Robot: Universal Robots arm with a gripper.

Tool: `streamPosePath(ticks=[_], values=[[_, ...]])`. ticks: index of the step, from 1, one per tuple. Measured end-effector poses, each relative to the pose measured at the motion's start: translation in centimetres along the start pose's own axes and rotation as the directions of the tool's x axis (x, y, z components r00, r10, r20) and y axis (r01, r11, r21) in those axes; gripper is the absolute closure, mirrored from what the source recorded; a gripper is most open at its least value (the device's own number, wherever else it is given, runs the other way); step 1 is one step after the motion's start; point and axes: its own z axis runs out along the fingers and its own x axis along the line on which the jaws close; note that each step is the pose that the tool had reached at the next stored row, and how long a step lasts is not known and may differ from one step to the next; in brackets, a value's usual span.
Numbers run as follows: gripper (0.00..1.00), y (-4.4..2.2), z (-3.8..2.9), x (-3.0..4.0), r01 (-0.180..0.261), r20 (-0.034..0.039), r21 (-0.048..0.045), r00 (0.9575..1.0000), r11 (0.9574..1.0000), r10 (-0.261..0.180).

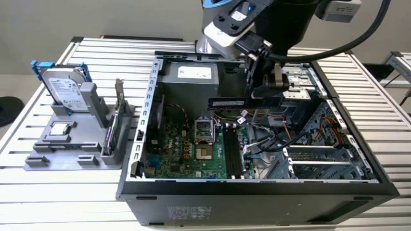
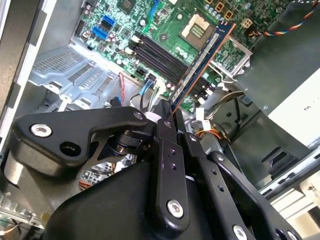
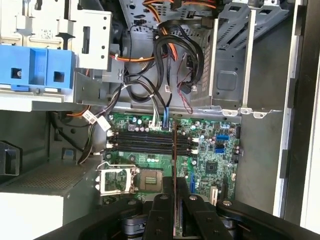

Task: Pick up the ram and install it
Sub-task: 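Pick up the ram and move it above insertion slot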

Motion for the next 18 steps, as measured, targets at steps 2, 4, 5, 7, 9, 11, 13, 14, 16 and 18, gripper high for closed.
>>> streamPosePath(ticks=[2,4,5,7,9,11,13,14,16,18], values=[[1.0,0.0,0.01,0.0,0.013,-0.0002,-0.0005,0.9999,0.9999,-0.013],[1.0,0.0,0.01,0.0,0.025,-0.0003,-0.001,0.9997,0.9997,-0.025],[1.0,0.0,0.0,0.0,0.031,-0.0003,-0.0012,0.9995,0.9995,-0.031],[1.0,0.0,0.0,0.0,0.043,-0.0004,-0.0017,0.9991,0.9991,-0.043],[1.0,0.0,0.0,0.0,0.053,-0.0005,-0.0021,0.9986,0.9986,-0.053],[1.0,0.0,0.0,0.0,0.063,-0.0006,-0.0025,0.998,0.998,-0.063],[1.0,0.0,0.0,0.0,0.074,-0.0006,-0.0029,0.9973,0.9973,-0.074],[1.0,0.0,0.0,0.0,0.079,-0.0007,-0.0031,0.9969,0.9969,-0.079],[1.0,0.0,0.0,0.0,0.089,-0.0008,-0.0035,0.996,0.996,-0.089],[1.0,0.0,0.0,0.0,0.103,-0.0009,-0.004,0.9947,0.9947,-0.103]])
